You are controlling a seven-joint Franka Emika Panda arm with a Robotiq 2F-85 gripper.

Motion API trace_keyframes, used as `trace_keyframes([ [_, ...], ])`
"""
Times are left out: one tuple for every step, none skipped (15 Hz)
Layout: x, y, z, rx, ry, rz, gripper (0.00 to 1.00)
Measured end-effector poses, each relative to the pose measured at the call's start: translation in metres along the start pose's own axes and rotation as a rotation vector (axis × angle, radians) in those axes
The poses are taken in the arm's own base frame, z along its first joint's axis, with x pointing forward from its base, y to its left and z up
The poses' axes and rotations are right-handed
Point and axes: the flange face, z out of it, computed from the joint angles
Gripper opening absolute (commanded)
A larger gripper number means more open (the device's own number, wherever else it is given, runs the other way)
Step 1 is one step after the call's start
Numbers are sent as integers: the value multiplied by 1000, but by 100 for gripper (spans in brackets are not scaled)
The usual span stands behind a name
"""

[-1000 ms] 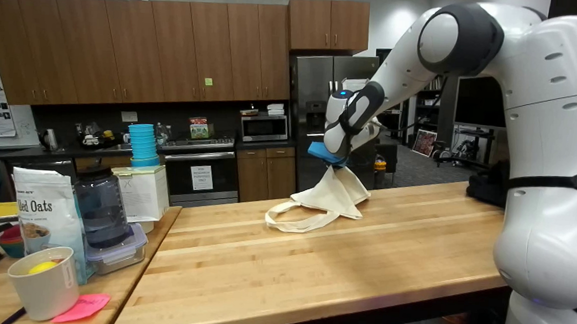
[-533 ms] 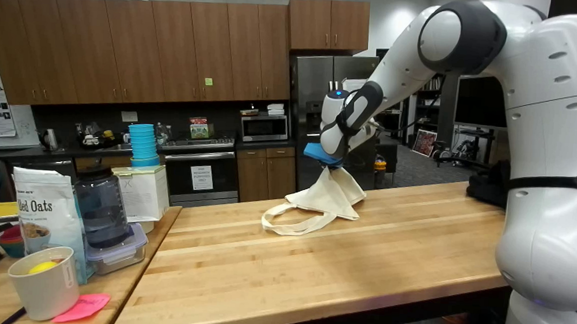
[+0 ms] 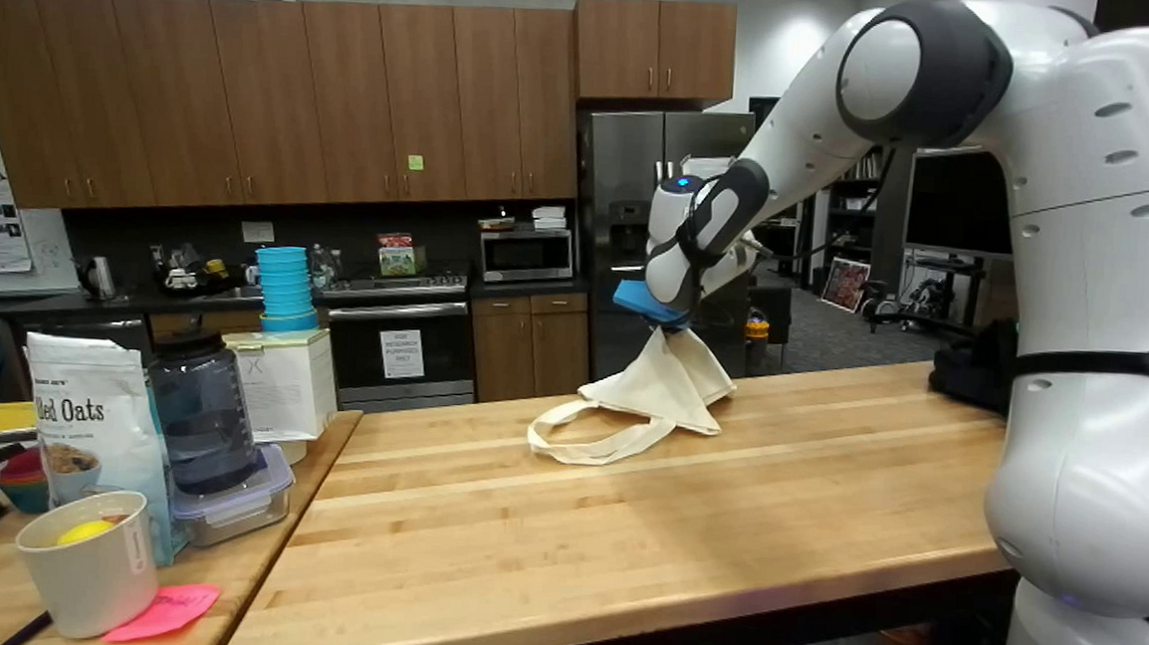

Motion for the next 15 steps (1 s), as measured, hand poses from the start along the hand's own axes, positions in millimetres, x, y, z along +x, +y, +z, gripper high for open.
trace_keyframes([
  [4,3,0,-2,4,8,1],
  [9,7,0,-3,8,17,1],
  [14,11,0,-4,11,27,1],
  [19,15,0,-5,16,36,1],
  [24,19,0,-5,20,47,1],
  [30,24,1,-6,23,58,1],
  [34,28,1,-6,25,70,1],
  [39,33,1,-6,27,80,1],
  [43,37,1,-6,29,89,1],
  [46,42,1,-5,31,98,1],
  [49,46,1,-5,32,107,1],
  [52,50,2,-6,34,115,1],
  [55,54,2,-7,36,124,1],
  [58,58,2,-9,37,135,1],
  [62,62,2,-10,37,148,1],
])
